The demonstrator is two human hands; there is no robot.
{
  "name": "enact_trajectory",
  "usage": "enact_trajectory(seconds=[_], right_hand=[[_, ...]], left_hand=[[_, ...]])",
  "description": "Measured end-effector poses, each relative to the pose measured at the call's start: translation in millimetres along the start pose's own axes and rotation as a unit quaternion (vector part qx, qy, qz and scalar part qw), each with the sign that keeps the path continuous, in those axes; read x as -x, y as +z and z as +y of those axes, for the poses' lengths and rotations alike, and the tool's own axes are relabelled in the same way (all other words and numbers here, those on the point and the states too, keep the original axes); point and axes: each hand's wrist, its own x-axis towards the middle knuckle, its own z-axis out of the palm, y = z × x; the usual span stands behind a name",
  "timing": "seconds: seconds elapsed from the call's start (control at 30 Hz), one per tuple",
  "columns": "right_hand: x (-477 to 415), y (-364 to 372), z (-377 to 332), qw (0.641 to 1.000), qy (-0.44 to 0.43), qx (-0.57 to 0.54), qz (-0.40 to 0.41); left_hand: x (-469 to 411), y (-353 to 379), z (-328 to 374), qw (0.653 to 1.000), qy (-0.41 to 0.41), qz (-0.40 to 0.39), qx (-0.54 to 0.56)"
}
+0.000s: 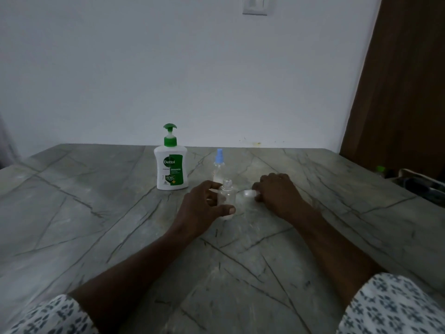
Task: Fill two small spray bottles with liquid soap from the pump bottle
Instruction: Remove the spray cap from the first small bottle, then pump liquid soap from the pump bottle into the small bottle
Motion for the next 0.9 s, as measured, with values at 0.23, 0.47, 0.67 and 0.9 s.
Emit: enact_trajectory(seconds=[0.23,0.47,0.67,0.9], right_hand=[[-4,18,3,0.999,0.019,-0.029,0.011],[-3,19,5,0.993,0.047,-0.106,-0.004],[-3,20,10,0.987,0.068,-0.143,-0.004],[-1,20,13,0.984,0.075,-0.162,-0.008]], left_hand=[[1,1,1,1.0,-0.003,-0.008,0.002],[-2,-5,-2,0.998,-0.025,-0.037,-0.035],[-1,-7,1,0.998,-0.031,-0.044,-0.04],[0,-14,3,0.997,-0.04,-0.037,-0.051]])
